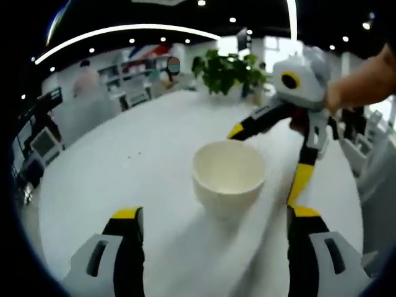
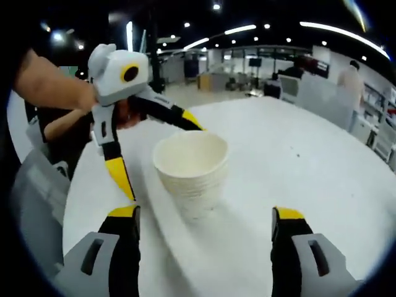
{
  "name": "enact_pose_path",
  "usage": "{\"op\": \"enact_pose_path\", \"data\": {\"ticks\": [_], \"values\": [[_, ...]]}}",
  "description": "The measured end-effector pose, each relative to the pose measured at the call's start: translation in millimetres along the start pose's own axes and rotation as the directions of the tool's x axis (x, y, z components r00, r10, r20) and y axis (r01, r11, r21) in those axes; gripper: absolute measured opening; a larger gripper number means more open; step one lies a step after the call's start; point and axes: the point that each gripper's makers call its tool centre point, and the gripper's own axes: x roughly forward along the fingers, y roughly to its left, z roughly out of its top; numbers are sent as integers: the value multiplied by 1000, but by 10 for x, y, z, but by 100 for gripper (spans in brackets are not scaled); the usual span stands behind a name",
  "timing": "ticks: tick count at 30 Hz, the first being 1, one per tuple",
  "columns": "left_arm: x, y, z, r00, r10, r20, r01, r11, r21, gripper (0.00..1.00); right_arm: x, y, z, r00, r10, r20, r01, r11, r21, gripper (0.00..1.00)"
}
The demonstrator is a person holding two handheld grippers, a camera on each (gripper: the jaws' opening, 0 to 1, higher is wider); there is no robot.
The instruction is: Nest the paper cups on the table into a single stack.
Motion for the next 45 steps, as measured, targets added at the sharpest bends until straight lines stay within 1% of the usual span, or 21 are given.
{"op": "enact_pose_path", "data": {"ticks": [2,4,5,6,8,10,14,18,22,25,27,31,33,34,35,36,38,39,41,43,45], "values": [[-115,-5,-49,999,40,0,-40,999,-23,99,-138,-83,-28,995,-101,9,101,995,25,85],[-200,-28,-133,998,59,0,-59,998,-23,99,-219,-30,-16,993,-109,47,106,992,75,87],[-243,-31,-164,997,72,-1,-72,997,-39,99,-287,-1,-25,990,-124,71,117,988,101,88],[-310,-61,-187,996,85,8,-84,994,-75,99,-326,18,-51,989,-129,71,122,987,100,90],[-382,-99,-201,996,89,20,-87,992,-95,99,-461,91,-123,985,-157,74,150,985,84,91],[-532,-126,-211,990,124,62,-116,987,-113,99,-541,142,-150,983,-168,76,163,984,78,91],[-743,-180,-287,985,152,81,-140,980,-142,99,-743,283,-108,976,-187,110,179,981,73,96],[-1011,-289,-333,980,182,85,-172,979,-111,99,-902,360,-114,971,-205,120,197,978,72,100],[-1231,-372,-344,974,199,107,-184,974,-134,99,-1103,440,-108,964,-227,138,220,973,64,100],[-1382,-381,-346,967,225,123,-207,968,-145,99,-1227,484,-100,957,-246,156,241,969,47,100],[-1491,-399,-361,959,246,138,-224,962,-156,99,-1323,521,-78,948,-259,184,253,966,57,100],[-1603,-451,-433,955,261,140,-239,958,-158,99,-1424,617,-136,940,-266,215,258,964,68,100],[-1677,-470,-494,950,283,131,-261,951,-163,99,-1440,681,-219,943,-264,201,256,965,64,100],[-1726,-475,-512,943,304,136,-279,944,-177,99,-1456,706,-277,945,-266,191,259,964,62,100],[-1738,-478,-519,941,310,137,-284,941,-183,99,-1470,716,-312,945,-265,189,257,964,68,100],[-1773,-527,-580,939,317,133,-289,937,-196,99,-1483,726,-348,946,-265,188,256,964,73,100],[-1813,-577,-657,937,326,122,-301,935,-186,99,-1531,733,-398,943,-279,183,266,959,96,100],[-1846,-603,-698,935,331,125,-303,932,-197,99,-1569,725,-432,938,-292,185,274,955,117,100],[-1875,-648,-772,939,322,120,-289,929,-233,99,-1622,752,-473,934,-306,186,286,950,126,100],[-1905,-666,-822,938,330,104,-301,927,-223,99,-1654,804,-506,935,-305,183,286,951,120,100],[-1922,-673,-836,939,326,109,-296,928,-227,99,-1677,849,-536,938,-299,178,281,952,120,100]]}}
